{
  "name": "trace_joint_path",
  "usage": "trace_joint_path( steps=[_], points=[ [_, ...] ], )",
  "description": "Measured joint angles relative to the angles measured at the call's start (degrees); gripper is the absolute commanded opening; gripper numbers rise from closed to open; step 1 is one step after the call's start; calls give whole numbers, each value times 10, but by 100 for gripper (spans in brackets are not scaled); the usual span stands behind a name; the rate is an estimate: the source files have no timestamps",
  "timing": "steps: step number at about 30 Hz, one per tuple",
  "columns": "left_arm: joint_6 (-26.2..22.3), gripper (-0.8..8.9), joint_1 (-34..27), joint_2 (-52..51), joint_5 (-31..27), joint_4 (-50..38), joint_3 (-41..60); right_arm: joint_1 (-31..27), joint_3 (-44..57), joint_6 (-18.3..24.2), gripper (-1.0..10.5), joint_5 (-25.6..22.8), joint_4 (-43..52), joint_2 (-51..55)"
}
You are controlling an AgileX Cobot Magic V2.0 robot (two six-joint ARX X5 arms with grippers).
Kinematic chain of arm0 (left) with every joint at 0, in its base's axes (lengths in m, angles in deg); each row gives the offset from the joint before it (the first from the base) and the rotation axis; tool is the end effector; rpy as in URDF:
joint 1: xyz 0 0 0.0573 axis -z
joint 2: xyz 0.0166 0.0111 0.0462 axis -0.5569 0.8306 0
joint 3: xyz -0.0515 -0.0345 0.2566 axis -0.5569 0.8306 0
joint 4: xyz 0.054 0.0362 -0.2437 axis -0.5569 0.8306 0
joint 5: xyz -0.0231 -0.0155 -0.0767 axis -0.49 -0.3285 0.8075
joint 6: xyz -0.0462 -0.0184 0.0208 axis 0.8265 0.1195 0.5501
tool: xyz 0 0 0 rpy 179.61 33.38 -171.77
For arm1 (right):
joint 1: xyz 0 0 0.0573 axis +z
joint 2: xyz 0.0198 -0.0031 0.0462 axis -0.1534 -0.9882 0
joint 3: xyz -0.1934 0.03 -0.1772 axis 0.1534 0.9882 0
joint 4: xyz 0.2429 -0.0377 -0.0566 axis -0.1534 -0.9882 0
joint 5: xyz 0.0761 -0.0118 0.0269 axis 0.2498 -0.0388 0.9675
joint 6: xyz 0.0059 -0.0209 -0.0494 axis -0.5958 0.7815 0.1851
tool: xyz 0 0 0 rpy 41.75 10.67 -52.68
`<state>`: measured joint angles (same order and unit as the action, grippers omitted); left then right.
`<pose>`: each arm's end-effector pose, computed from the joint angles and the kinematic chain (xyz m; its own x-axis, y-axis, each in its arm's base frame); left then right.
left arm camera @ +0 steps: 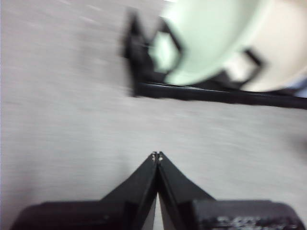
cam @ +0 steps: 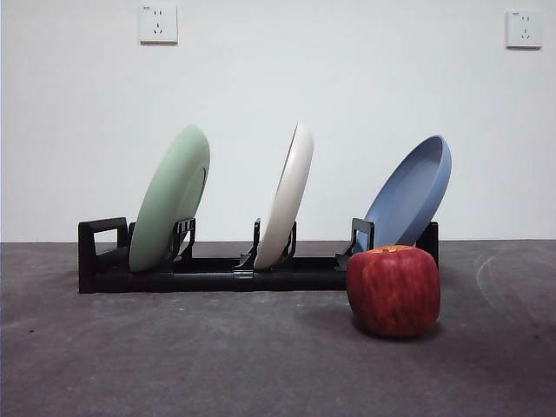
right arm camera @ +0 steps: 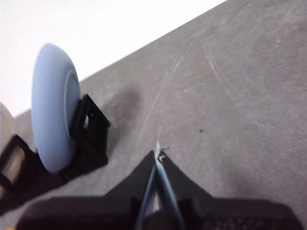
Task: Take the green plate from the plate rack,put the plate on the table,take the apple from the table,put the apple in the plate
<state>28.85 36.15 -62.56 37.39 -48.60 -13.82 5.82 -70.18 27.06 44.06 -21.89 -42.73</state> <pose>0.1058 -0.0124 0.1417 0.8966 -0.3158 -0.3105 0.2126 0.9219 -0.3239 0.0956 -0.0045 0.1539 0.9870 -0.0317 -0.1578 0.0957 0.9040 0.4167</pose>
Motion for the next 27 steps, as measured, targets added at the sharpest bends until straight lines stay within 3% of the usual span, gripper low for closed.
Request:
trace_joint_path(
  steps=[4,8,11,17,21,23,27],
  points=[
    [13,-5,0,10,103,22,-89,0,-37,-16,-8,55,48,-5],
    [17,-5,0,71,104,64,-238,0,-164,-16,-8,76,49,-75],
    [17,-4,0,150,107,93,-366,0,-280,0,-8,144,41,-182],
    [15,-4,0,277,149,204,-550,0,-462,19,0,297,-58,-342],
    [-15,0,2,368,183,312,-674,0,-568,38,1,397,-136,-435],
    [-32,0,5,410,183,361,-723,1,-609,50,2,431,-174,-470],
    [-59,46,15,478,183,433,-792,15,-669,78,9,438,-244,-519]
  ],
)
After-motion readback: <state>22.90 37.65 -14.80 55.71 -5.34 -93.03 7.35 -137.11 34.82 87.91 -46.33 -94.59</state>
